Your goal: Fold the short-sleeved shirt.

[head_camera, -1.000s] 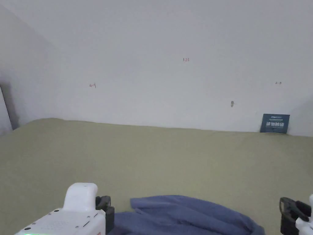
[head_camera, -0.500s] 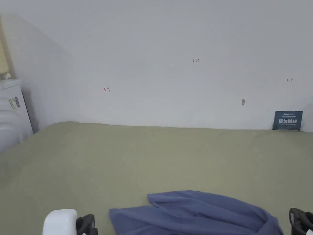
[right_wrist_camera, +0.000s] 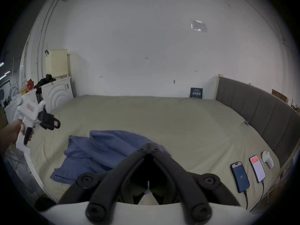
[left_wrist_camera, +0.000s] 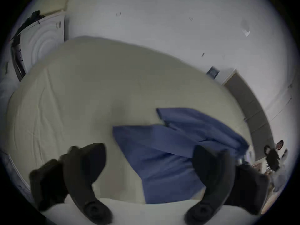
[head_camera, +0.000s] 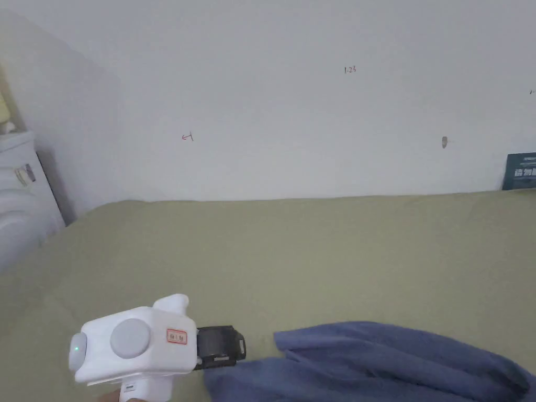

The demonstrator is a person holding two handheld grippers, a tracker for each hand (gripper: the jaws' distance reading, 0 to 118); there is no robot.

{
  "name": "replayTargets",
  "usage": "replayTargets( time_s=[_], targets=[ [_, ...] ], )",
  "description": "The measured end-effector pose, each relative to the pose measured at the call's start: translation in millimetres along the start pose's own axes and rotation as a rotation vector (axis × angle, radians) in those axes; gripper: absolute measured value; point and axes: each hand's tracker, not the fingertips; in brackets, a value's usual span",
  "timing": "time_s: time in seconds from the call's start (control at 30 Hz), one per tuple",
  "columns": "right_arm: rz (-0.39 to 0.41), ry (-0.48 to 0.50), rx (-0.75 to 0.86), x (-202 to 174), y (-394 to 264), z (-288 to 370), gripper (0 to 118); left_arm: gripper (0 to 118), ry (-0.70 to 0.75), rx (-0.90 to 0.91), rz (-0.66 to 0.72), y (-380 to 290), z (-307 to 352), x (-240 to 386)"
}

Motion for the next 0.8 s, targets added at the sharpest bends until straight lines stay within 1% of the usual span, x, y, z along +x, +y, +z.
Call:
replayTargets(
  time_s=[0.1,0.2,0.23,0.3,0.33,0.37,0.4,0.43,0.47,0.5,0.53,0.57,0.6,0.63,0.67,0.73,0.8],
  targets=[
    [0.026,-0.015,-0.055,4,-10,-17,0,111,0.085,-0.062,-0.039,18,-33,3],
    [0.017,-0.031,-0.079,12,-21,-27,0,111,0.077,-0.153,-0.033,26,-70,2],
    [0.015,-0.044,-0.081,15,-25,-29,0,107,0.074,-0.183,-0.018,23,-82,2],
    [0.002,-0.07,-0.087,18,-32,-33,0,74,0.102,-0.229,0.052,10,-96,2],
    [-0.011,-0.07,-0.094,20,-35,-35,0,62,0.104,-0.226,0.1,0,-100,0],
    [-0.022,-0.068,-0.097,22,-38,-35,0,29,0.128,-0.162,0.125,-8,-100,0],
    [-0.025,-0.067,-0.099,24,-40,-36,0,29,0.151,-0.103,0.135,-13,-93,2],
    [-0.025,-0.066,-0.103,25,-43,-36,0,16,0.129,-0.063,0.158,-16,-92,0],
    [-0.021,-0.064,-0.116,27,-44,-38,0,5,0.042,-0.056,0.207,-21,-96,-7],
    [-0.02,-0.06,-0.133,29,-45,-40,2,5,-0.035,-0.084,0.287,-28,-101,-6],
    [-0.021,-0.051,-0.156,32,-46,-43,9,5,-0.055,-0.113,0.324,-28,-104,-5],
    [-0.03,-0.044,-0.18,34,-47,-45,33,5,-0.032,-0.114,0.302,-25,-101,-5],
    [-0.038,-0.045,-0.199,35,-47,-47,61,5,-0.018,-0.098,0.276,-23,-100,-7],
    [-0.047,-0.049,-0.245,35,-49,-50,89,5,0.003,-0.076,0.22,-19,-98,-7],
    [-0.057,-0.047,-0.274,34,-50,-52,104,5,0.006,-0.073,0.184,-17,-97,-5],
    [-0.064,-0.027,-0.239,35,-53,-53,101,5,-0.001,-0.077,0.176,-22,-92,2],
    [-0.077,-0.03,-0.243,33,-53,-59,102,5,0.013,-0.054,0.172,-25,-88,7]
  ],
)
